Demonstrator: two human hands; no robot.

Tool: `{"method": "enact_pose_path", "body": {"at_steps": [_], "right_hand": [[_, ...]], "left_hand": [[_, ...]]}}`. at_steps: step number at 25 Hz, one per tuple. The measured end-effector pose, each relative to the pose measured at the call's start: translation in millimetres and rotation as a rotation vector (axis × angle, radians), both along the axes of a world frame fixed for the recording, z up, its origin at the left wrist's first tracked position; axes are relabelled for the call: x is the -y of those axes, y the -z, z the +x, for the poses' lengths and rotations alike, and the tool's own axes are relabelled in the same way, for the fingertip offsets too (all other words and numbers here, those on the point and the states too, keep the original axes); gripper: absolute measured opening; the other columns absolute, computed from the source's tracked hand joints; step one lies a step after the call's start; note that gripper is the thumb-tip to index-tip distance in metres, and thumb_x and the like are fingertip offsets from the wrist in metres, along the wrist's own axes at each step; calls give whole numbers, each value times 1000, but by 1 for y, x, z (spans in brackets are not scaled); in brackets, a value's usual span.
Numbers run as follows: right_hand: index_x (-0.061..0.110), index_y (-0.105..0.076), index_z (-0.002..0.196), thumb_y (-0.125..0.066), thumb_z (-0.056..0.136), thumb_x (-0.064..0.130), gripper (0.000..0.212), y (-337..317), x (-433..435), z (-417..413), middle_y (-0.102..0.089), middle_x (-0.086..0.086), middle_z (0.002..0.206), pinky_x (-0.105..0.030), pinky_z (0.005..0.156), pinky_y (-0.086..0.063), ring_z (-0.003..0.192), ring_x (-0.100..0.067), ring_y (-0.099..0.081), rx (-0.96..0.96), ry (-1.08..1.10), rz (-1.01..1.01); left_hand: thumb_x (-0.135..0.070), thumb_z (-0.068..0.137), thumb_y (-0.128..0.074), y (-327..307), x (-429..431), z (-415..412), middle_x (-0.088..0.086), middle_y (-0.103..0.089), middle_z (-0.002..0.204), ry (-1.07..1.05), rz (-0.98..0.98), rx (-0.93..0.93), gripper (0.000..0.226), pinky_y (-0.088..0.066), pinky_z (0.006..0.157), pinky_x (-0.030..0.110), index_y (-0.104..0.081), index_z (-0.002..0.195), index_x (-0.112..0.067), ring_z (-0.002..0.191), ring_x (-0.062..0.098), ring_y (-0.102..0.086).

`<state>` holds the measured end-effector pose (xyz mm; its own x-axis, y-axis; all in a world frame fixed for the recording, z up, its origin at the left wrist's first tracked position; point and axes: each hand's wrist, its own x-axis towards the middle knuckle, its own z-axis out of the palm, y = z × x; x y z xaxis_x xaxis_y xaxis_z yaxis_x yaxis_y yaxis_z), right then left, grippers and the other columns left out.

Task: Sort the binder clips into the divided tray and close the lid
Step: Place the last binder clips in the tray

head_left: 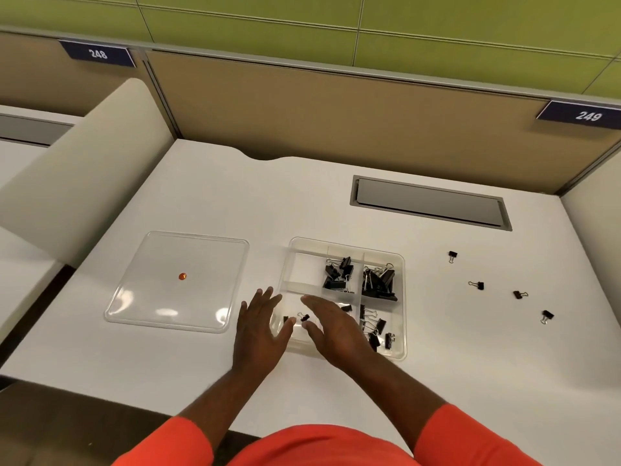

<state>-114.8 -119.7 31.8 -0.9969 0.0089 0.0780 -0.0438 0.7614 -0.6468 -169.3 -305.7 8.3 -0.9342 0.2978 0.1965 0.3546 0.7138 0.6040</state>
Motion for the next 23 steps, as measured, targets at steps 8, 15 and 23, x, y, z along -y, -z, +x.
{"method": "enact_pose_path", "body": {"at_steps": [8,15,23], "right_hand": [[28,-6,160,-39,98,64,79,0,-32,33,9,10,167,-39,123,10,153,-6,12,97,8,290],[24,-5,161,-37,97,67,82,-8,-95,80,10,7,168,-45,124,7,152,-6,16,137,155,294],[23,-8,161,-37,98,67,82,2,-210,145,9,6,168,-51,123,2,153,-8,13,174,331,284]], "left_hand": [[-59,91,-53,-7,-10,16,-2,-19,163,140,-127,-11,75,-13,121,51,-32,153,-23,151,14,-9],[-66,88,-50,-10,-82,40,1,-17,164,276,-179,-51,82,-13,121,52,-32,153,-19,152,17,-8],[-68,87,-48,-18,-207,73,0,-16,164,400,-173,-51,83,-13,121,51,-30,153,-21,152,16,-6]]}}
